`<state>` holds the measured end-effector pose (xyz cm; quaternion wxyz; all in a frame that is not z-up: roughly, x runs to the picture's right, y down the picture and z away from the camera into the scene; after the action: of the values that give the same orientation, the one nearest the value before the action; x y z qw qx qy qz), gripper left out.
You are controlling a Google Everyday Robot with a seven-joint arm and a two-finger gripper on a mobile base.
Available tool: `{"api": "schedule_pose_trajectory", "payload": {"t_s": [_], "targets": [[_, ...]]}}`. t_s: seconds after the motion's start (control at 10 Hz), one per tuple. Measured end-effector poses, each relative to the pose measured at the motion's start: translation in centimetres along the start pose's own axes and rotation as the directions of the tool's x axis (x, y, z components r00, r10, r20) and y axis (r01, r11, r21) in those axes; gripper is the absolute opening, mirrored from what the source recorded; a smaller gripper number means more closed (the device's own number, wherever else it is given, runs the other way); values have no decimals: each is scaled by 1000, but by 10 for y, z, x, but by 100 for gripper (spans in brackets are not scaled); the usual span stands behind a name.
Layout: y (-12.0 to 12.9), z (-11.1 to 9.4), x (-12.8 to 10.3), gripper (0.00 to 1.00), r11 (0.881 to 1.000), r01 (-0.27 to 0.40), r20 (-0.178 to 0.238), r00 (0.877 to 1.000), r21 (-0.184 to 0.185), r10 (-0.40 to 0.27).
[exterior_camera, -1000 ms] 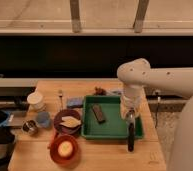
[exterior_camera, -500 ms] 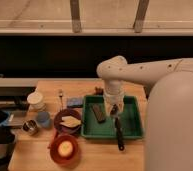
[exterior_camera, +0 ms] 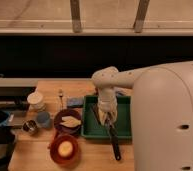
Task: Wipe tray with brush
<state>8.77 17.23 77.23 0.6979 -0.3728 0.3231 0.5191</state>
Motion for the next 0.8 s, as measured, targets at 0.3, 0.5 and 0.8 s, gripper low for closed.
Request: {"api": "schedule_pose_trajectory", "payload": {"t_s": [0.3, 0.5, 0.8], "targets": [[-35, 1, 11, 0, 998, -67, -16, 998, 5, 67], [-57, -5, 1, 0, 993, -115, -22, 993, 11, 116], [-68, -27, -24, 0, 989, -144, 9, 990, 22, 144]]}}
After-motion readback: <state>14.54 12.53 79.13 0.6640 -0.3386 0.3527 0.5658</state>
